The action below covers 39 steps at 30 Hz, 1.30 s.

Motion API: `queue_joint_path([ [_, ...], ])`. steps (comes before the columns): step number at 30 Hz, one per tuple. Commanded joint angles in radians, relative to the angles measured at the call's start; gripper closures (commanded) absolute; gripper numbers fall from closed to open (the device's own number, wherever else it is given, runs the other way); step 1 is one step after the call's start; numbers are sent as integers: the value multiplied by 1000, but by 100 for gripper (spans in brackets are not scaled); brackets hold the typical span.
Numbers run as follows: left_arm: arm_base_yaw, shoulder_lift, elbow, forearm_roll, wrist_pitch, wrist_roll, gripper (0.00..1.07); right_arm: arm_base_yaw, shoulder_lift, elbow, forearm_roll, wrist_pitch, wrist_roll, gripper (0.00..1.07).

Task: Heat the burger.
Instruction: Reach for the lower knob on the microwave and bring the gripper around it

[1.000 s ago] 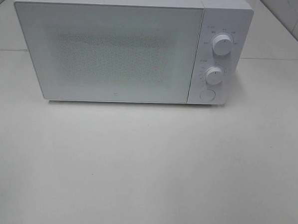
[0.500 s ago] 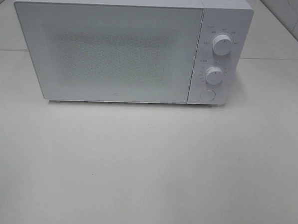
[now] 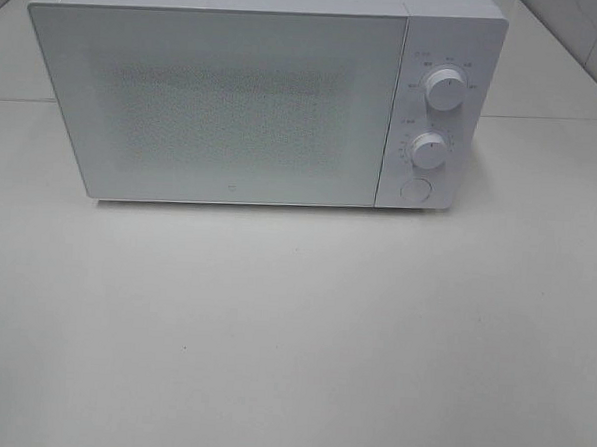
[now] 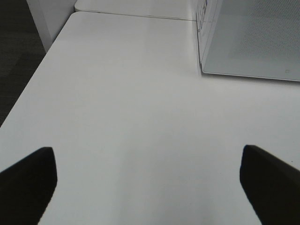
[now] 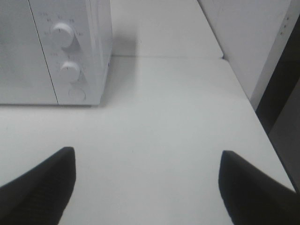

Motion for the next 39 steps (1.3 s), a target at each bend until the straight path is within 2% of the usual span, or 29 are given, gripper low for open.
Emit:
queue_joint_path([
  [1, 2, -14, 0, 0, -16, -1, 9, -6, 37, -12, -8, -123, 4, 31],
  [11, 2, -14, 0, 0, -16, -1, 9, -4, 152, -5, -11, -296, 4, 31],
  [29, 2, -14, 0, 0, -16, -1, 9, -4, 346, 149, -11, -702, 4, 31],
  [39, 2, -14, 0, 0, -16, -1, 9, -4, 523, 220, -11, -973, 4, 31],
])
